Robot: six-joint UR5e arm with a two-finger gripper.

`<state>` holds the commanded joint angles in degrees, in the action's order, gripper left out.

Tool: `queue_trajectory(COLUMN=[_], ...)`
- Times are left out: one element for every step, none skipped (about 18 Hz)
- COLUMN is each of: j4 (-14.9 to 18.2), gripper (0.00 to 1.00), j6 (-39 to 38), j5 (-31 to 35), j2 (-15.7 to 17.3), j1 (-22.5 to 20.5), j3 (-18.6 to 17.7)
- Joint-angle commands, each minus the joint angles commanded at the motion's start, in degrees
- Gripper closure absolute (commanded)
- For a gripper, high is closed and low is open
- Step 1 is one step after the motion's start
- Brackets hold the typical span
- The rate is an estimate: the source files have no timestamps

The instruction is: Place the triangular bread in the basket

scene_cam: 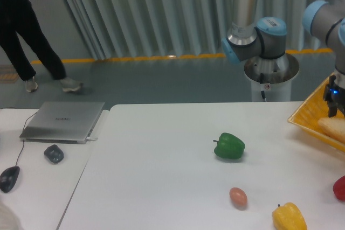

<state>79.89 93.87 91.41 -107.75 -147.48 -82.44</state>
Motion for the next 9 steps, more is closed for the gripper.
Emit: queue_trajectory(j4=[-0.3,-0.7,-0.7,-0.7,-0.7,-0.7,-0.7,-0.7,-0.7], gripper=[0.0,0.0,0.0,0.0,0.0,0.0,0.0,0.0,0.0], j6=[0.0,0.0,0.0,0.0,0.0,0.0,0.0,0.0,0.0], j5=[-0.1,-0.2,-0.2,-0.2,-0.2,-0.2,-0.2,-0.3,-0.2], j2=[-0.1,-0.2,-0.2,-0.2,-0.2,-0.2,-0.2,-0.2,-0.2], j1=[0.0,0.0,0.0,0.0,0.0,0.0,0.0,0.0,0.0], j3=[0.0,-0.1,-0.2,-0.2,-0.2,-0.2,-0.2,-0.2,-0.2])
